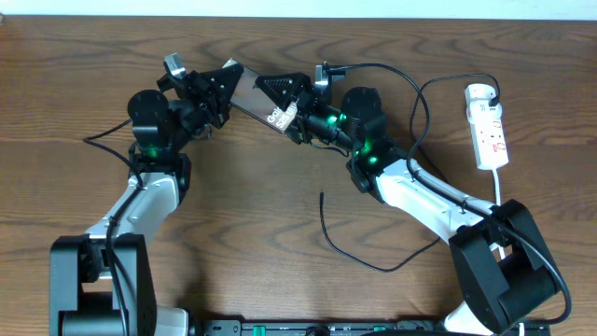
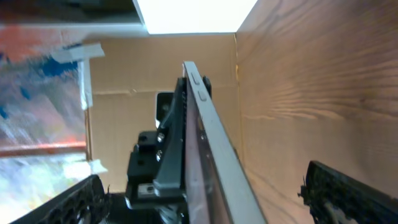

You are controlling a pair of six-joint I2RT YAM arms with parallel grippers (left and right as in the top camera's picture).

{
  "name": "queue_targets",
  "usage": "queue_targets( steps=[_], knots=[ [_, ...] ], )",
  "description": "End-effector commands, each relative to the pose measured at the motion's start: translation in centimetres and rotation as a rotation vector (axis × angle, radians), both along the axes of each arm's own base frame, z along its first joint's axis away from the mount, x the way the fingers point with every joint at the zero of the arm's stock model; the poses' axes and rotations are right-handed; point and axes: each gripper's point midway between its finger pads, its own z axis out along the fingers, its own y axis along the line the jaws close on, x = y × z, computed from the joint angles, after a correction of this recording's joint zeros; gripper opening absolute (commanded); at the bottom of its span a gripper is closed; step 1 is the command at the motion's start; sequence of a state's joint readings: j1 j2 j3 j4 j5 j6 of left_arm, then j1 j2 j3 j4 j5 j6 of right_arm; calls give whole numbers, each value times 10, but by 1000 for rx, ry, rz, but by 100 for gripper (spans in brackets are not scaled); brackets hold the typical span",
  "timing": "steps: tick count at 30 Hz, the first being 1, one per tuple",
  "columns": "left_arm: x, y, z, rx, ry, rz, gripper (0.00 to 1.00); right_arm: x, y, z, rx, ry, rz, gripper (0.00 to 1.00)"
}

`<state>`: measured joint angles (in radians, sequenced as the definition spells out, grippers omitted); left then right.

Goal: Plug charger to phone and switch on socket
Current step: 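Close the left gripper on the phone's top end, then open the right gripper and move the phone left with the left gripper, then lower the right gripper over the black charger cable plug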

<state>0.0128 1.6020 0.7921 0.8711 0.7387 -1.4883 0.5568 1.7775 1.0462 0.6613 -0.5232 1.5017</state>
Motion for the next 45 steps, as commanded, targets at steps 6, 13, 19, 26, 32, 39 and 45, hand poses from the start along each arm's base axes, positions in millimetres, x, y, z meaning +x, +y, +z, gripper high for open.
queue_targets(
  steps=[6, 13, 19, 26, 32, 39, 45],
  knots=[
    [4, 88, 12, 10, -37, 130, 7, 3, -19, 3, -153, -325, 102, 99],
    [-26, 160, 12, 17, -40, 115, 7, 17, -67, -65, -435, -161, 122, 99],
    [-41, 174, 12, 23, -45, 75, 7, 14, -100, -80, -894, -76, 116, 99],
    [-42, 174, 12, 59, -71, 71, 7, -38, -124, -100, -1266, 129, 111, 99],
    [-42, 174, 12, 59, -71, 70, 7, -94, -106, -156, -1376, 303, 141, 91],
    [-46, 168, 12, 62, -75, 26, 7, -109, -96, -194, -1443, 348, 208, 74],
    [-50, 164, 12, 83, -94, -5, 7, -114, -99, -219, -1468, 425, 226, 70]
  ],
)
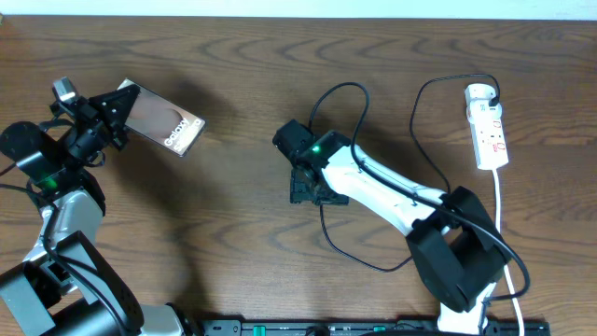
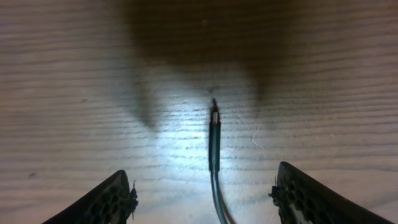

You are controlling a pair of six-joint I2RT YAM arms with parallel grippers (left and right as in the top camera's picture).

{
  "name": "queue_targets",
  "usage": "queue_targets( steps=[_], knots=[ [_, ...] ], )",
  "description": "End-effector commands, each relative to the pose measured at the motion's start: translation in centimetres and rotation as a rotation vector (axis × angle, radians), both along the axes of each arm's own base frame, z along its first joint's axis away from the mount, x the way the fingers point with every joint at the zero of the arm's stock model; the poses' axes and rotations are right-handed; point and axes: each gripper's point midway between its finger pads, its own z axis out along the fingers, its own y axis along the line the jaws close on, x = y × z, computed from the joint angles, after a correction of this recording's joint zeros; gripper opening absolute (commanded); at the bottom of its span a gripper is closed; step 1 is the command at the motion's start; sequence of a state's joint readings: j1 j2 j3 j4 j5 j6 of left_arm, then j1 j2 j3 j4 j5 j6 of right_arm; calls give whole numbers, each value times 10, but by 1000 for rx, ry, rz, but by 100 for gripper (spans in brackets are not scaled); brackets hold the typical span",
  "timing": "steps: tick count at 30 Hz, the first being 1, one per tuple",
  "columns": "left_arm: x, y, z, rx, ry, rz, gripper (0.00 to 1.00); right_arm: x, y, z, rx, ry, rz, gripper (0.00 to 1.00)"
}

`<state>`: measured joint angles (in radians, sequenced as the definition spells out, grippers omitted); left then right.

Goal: Plug charger to phone and switch on socket
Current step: 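Lower the right gripper over the black charger cable plug, then close the right gripper on the cable plug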

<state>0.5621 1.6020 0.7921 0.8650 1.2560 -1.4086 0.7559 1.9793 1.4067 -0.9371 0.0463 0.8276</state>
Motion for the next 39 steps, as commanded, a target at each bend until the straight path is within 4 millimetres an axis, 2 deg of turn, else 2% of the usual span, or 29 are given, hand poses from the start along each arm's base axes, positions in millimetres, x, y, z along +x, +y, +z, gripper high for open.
queue_targets(
  steps=[1, 5, 15, 20, 26, 39],
  knots=[
    [-4, -4, 11, 37, -46, -35, 7, -1, -6, -12, -26, 22, -39, 66],
    [-4, -4, 11, 37, -46, -35, 7, -7, -7, -12, -23, 57, -44, 56],
    [-4, -4, 11, 43, -50, -35, 7, -18, -5, -14, -30, 93, -26, 40],
    [-4, -4, 11, 43, -50, -35, 7, -18, -5, -15, -33, 96, -27, 39],
    [-4, -4, 11, 43, -50, -35, 7, -21, -6, -29, -33, 137, -32, 37],
    [-4, -4, 11, 43, -50, -35, 7, -17, -5, -30, -18, 137, -37, 35]
  ],
)
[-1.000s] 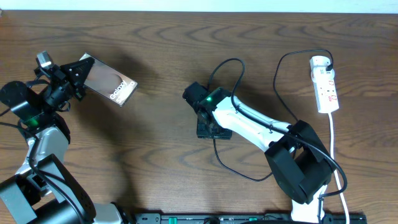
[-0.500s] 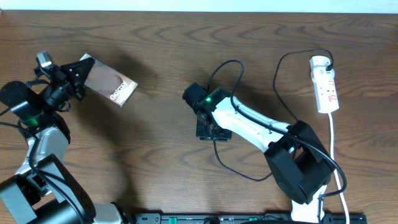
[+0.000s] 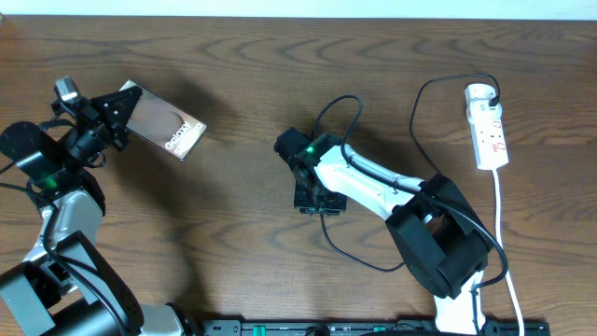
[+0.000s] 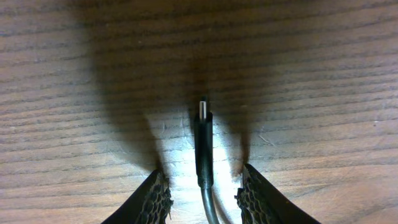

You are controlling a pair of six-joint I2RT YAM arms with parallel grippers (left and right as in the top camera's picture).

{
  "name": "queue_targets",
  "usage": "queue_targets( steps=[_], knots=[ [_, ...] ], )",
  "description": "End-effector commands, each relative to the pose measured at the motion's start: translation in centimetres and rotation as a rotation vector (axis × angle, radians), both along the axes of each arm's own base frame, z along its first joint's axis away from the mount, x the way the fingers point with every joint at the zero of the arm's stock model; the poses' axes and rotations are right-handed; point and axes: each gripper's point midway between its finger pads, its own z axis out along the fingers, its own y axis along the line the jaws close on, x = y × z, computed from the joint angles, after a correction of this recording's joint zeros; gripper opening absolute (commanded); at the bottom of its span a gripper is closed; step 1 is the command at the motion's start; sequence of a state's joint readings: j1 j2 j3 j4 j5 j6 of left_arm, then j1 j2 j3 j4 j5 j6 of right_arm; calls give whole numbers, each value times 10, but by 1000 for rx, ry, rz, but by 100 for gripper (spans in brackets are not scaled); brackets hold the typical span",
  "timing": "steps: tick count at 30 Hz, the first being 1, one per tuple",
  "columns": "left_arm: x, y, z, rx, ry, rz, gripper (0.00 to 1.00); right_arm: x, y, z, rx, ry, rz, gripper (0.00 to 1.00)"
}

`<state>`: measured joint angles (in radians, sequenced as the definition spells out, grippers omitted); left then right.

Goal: Plug charger to phone and switch on socket
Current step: 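Close the right gripper on the cable plug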

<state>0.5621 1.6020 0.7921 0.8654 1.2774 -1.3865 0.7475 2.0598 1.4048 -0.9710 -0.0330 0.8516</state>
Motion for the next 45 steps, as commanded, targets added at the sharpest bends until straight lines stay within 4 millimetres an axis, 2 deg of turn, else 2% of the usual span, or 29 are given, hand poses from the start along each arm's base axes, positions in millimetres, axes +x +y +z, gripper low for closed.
queue_targets(
  steps=[1, 14, 28, 36, 42, 45],
  knots=[
    [-2, -1, 11, 25, -36, -14, 7, 4, -1, -1, 5, -8, -5, 35],
    [-2, -1, 11, 25, -36, -14, 7, 9, -5, -2, -1, -16, -16, 27],
    [-2, -1, 11, 31, -41, -14, 7, 8, -4, -3, 2, -9, -17, 13],
    [-2, -1, 11, 37, -45, -14, 7, 8, -4, -3, 2, -9, -17, 10],
    [-2, -1, 11, 37, -45, -14, 7, 7, -4, -3, 2, -8, -17, 1],
    [-2, -1, 11, 37, -45, -14, 7, 7, -4, -3, 2, -8, -17, 1]
  ],
)
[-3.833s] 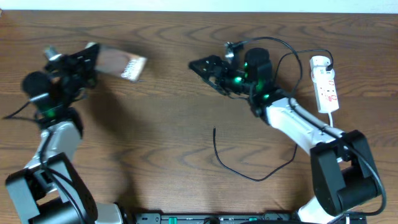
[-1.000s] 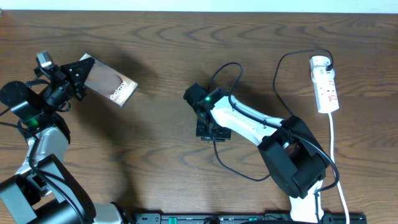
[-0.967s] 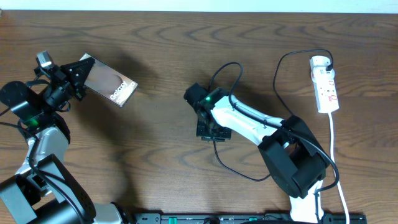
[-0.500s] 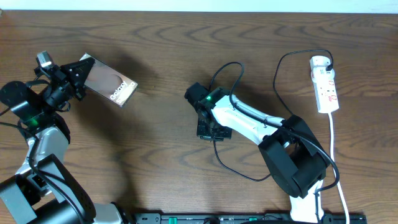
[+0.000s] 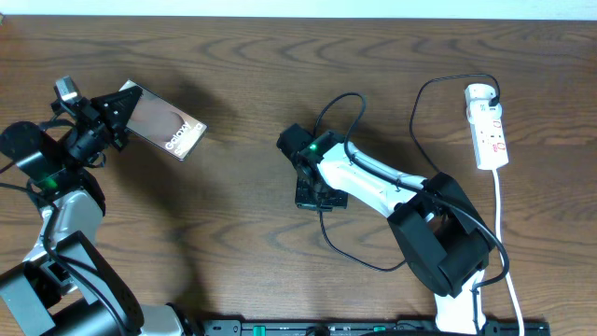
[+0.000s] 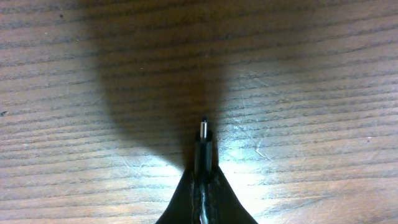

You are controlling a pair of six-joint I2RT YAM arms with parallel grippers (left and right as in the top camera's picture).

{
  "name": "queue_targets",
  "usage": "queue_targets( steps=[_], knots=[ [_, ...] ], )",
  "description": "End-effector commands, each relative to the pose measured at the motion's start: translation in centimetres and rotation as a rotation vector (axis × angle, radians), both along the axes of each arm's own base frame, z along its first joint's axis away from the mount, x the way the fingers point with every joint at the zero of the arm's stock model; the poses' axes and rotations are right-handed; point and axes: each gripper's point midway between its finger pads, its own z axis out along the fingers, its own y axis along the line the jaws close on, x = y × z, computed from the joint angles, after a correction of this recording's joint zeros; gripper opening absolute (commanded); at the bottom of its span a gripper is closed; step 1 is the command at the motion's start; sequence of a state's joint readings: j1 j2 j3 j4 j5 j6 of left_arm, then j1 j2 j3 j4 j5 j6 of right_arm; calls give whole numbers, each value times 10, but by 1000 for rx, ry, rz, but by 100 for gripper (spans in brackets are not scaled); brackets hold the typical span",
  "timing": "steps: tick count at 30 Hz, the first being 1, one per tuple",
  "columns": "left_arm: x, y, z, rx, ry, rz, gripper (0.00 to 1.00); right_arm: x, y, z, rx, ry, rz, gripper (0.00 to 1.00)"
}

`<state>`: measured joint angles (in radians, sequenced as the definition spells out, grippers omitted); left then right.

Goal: Plug charger to phone and switch on socket
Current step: 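Close the right gripper on the cable plug, then lift the plug and carry it toward the phone's bottom end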

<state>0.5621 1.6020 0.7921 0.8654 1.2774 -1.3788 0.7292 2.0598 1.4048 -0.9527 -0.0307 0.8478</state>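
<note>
My left gripper (image 5: 119, 105) at the far left holds the phone (image 5: 166, 126) by its upper end, tilted up off the table, its dark face showing the "Galaxy" wording. At mid-table my right gripper (image 5: 317, 194) points straight down and is shut on the black charger plug (image 6: 203, 146); only the metal tip and a short piece of the plug stick out past the fingertips (image 6: 219, 198), right over the wood. The black cable (image 5: 359, 252) loops across the table. The white socket strip (image 5: 489, 131) lies at the far right.
The cable also arches over the right arm (image 5: 338, 101) and runs in a loop (image 5: 424, 103) up to the adapter at the strip's top end (image 5: 481, 92). The strip's white lead (image 5: 504, 243) trails down the right side. Brown wooden tabletop (image 5: 242, 243) all around.
My right gripper's fingers, then apart on either side of the plug lying on the table, have come together on it. The left arm and the phone have not moved.
First both grippers met at the back of the table around the phone, the right one open. Then the left gripper held the phone alone at the far left, and the right gripper stood open above the cable's end. It came lower around the plug, and now it grips it.
</note>
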Motion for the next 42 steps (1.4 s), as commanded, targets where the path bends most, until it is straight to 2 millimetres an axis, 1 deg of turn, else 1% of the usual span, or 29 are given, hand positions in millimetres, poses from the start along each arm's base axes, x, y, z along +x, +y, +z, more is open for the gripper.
queue_targets(
  steps=[1, 7, 10, 12, 13, 15, 16, 17, 18, 19, 20, 21, 23, 24, 26, 29, 32, 37, 39, 42],
  knots=[
    [-2, -1, 11, 31, -41, -14, 7, -1, -2, -3, -9, 7, -3, 1],
    [-2, -1, 11, 31, -40, -15, 7, 1, -3, -2, -2, 9, -5, 1],
    [-2, -1, 11, 31, -40, -14, 7, 8, 1, 4, 52, 28, 10, 1],
    [-2, -1, 11, 31, -40, -14, 7, 15, 9, 12, 130, 46, 25, 1],
    [-2, -1, 11, 31, -40, -14, 7, 19, 18, 19, 199, 59, 43, 1],
    [-2, -1, 11, 31, -41, -15, 7, 27, 45, 38, 410, 75, 138, 1],
    [-2, -1, 11, 31, -40, -14, 7, 30, 66, 57, 583, 74, 236, 1],
    [-2, -1, 11, 31, -40, -15, 7, 31, 80, 73, 718, 68, 318, 1],
    [-2, -1, 11, 31, -40, -14, 7, 29, 94, 96, 884, 56, 422, 1],
    [-2, -1, 11, 31, -40, -15, 7, 25, 103, 118, 1040, 39, 521, 1],
    [-2, -1, 11, 31, -40, -15, 7, 19, 108, 143, 1203, 14, 625, 1],
    [-2, -1, 11, 30, -40, -15, 7, 13, 109, 160, 1322, -13, 700, 1],
    [-3, -2, 11, 30, -40, -22, 7, 5, 107, 178, 1456, -69, 800, 1],
    [-4, -3, 11, 31, -41, -27, 7, 2, 105, 182, 1486, -95, 839, 1],
    [-5, -5, 11, 30, -41, -41, 7, -5, 104, 181, 1496, -122, 892, 1],
    [-9, -9, 11, 30, -41, -74, 7, -19, 108, 183, 1524, -147, 971, 1],
    [-13, -14, 11, 36, -47, -113, 7, -34, 116, 183, 1538, -160, 1049, 1],
    [-24, -28, 11, 59, -73, -212, 7, -53, 131, 186, 1574, -164, 1129, 1],
    [-28, -35, 11, 73, -90, -251, 7, -55, 135, 189, 1596, -168, 1139, 1],
    [-35, -48, 15, 103, -131, -322, 7, -50, 140, 191, 1595, -145, 1104, 1]
  ],
)
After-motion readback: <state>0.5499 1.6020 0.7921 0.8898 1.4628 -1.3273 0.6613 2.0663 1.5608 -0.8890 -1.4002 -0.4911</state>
